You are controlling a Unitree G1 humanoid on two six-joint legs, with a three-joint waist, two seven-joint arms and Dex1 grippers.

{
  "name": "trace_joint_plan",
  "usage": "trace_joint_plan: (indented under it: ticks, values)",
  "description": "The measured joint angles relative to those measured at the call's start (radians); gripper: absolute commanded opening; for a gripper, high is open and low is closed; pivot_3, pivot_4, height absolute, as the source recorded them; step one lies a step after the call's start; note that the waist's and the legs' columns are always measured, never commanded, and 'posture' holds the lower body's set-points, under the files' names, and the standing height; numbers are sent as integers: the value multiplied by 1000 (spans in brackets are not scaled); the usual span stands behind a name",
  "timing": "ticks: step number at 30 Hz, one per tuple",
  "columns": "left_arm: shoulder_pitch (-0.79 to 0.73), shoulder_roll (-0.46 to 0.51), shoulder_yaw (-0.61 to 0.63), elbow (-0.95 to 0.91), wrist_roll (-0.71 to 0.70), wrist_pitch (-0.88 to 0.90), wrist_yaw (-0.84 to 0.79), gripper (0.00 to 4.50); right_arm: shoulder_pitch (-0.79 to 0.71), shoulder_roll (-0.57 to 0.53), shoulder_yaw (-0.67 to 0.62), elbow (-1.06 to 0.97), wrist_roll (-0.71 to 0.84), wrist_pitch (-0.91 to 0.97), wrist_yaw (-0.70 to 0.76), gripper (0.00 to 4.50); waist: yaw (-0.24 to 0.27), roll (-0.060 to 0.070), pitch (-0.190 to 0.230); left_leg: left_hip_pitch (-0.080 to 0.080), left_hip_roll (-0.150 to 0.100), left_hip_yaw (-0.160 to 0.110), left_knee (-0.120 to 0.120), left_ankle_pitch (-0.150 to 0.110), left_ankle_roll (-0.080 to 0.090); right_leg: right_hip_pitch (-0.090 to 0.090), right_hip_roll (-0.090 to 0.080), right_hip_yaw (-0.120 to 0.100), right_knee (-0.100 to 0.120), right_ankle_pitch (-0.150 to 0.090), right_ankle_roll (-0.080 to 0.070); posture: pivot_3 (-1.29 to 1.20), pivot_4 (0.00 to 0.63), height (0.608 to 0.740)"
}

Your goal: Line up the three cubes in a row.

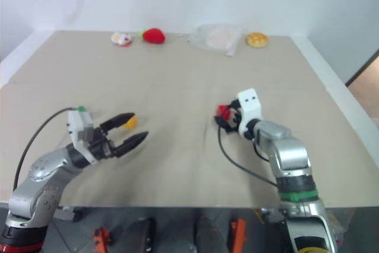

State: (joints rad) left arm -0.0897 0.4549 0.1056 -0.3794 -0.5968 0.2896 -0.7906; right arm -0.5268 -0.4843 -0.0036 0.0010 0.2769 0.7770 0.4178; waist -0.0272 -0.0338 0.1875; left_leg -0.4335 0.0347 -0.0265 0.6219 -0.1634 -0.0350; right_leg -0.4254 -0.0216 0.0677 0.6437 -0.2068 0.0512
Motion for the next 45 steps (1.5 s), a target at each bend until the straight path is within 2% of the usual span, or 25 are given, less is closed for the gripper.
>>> trace_joint_plan:
  ticks: [5, 6, 7, 8, 11, 14, 20, 24, 27, 29, 33, 37, 42, 45]
  values:
    - [11, -7, 0, -1, 7, -7, 11, 3991, -24, 21, 5, 81, -20, -35, 14, 4500, 0, 0, 0, 0, 0, 0, 0, 0, 0, 0, 0, 0, 0, 0, 0, 0, 150, 739]
    - [14, -10, 0, -3, 7, -7, 19, 4098, -29, 26, 5, 91, -25, -42, 17, 3943, 0, 0, 0, 0, 0, 0, 0, 0, 0, 0, 0, 0, 0, 0, 0, 0, 150, 739]
    - [15, -10, 0, -4, 7, -8, 20, 4098, -33, 30, 5, 97, -27, -46, 18, 3762, -1, 0, 0, 0, 0, 0, 0, 0, 0, 0, 0, 0, 0, 0, 0, 0, 150, 739]
    - [19, -10, 0, -6, 7, -9, 22, 4098, -39, 36, 6, 110, -30, -56, 19, 3281, -2, 0, 0, 0, 0, 0, 0, 0, 0, 0, 0, 0, 1, 0, 0, 0, 150, 739]
    - [31, -12, 0, -15, 7, -9, 27, 4098, -46, 48, 6, 135, -37, -71, 20, 2200, -7, 0, 0, 0, 0, 0, 0, 0, 0, 0, 0, 1, 1, 0, 0, 0, 150, 739]
    - [43, -14, 0, -20, 8, -10, 35, 4098, -60, 55, 6, 163, -47, -88, 24, 1244, -9, 0, 0, 0, 0, 0, 0, 0, 0, 0, 0, 1, 1, 0, 0, 0, 150, 739]
    - [82, -16, 0, -33, 8, -20, 50, 4098, -75, 47, 17, 194, -58, -137, 81, 1236, -17, 0, 0, 1, 0, 0, 0, 0, 0, 0, 0, 1, 1, 0, 0, 0, 150, 739]
    - [125, -1, 19, -55, -10, -8, 52, 4098, -60, -57, 53, 170, -30, -231, 317, 1236, -17, 0, 0, 0, 0, 0, -1, 0, 0, 0, 0, 1, 1, 0, 0, 0, 150, 739]
    - [168, 56, 56, -65, -51, 19, 17, 4098, -26, -153, 73, 127, 30, -278, 548, 1236, -18, 0, 0, 2, 1, 1, -1, -1, 1, 0, 0, 1, 1, -1, 0, 0, 150, 739]
    - [185, 92, 80, -66, -81, 38, -11, 4098, -25, -178, 82, 129, 54, -314, 669, 1236, -19, 0, 0, 3, 2, 2, -1, -1, 1, 1, 0, 1, 1, -1, -1, 0, 150, 739]
    - [213, 180, 125, -78, -139, 68, -94, 4098, -76, -172, 115, 209, 74, -408, 857, 1236, -25, 0, 0, 6, 5, 6, -1, -1, 1, 0, 1, 1, 1, 0, -3, 0, 150, 739]
    - [265, 260, 156, -81, -159, 79, -188, 4098, -144, -99, 152, 340, 38, -558, 929, 1236, -28, 0, 0, 7, 8, 9, -1, -1, 0, 0, 2, 1, 1, 0, -4, 0, 150, 739]
    - [307, 299, 195, -72, -158, 75, -273, 4098, -230, -24, 218, 492, -12, -690, 1030, 1236, -26, 0, 1, 7, 9, 10, -3, -2, -1, -1, 3, 1, 1, 1, -5, 0, 150, 739]
    - [322, 307, 214, -55, -149, 62, -304, 4098, -244, -19, 243, 542, -34, -751, 1091, 1236, -19, 0, 1, 6, 10, 9, -4, -3, -2, -2, 3, 0, 1, -1, -7, 0, 150, 739]
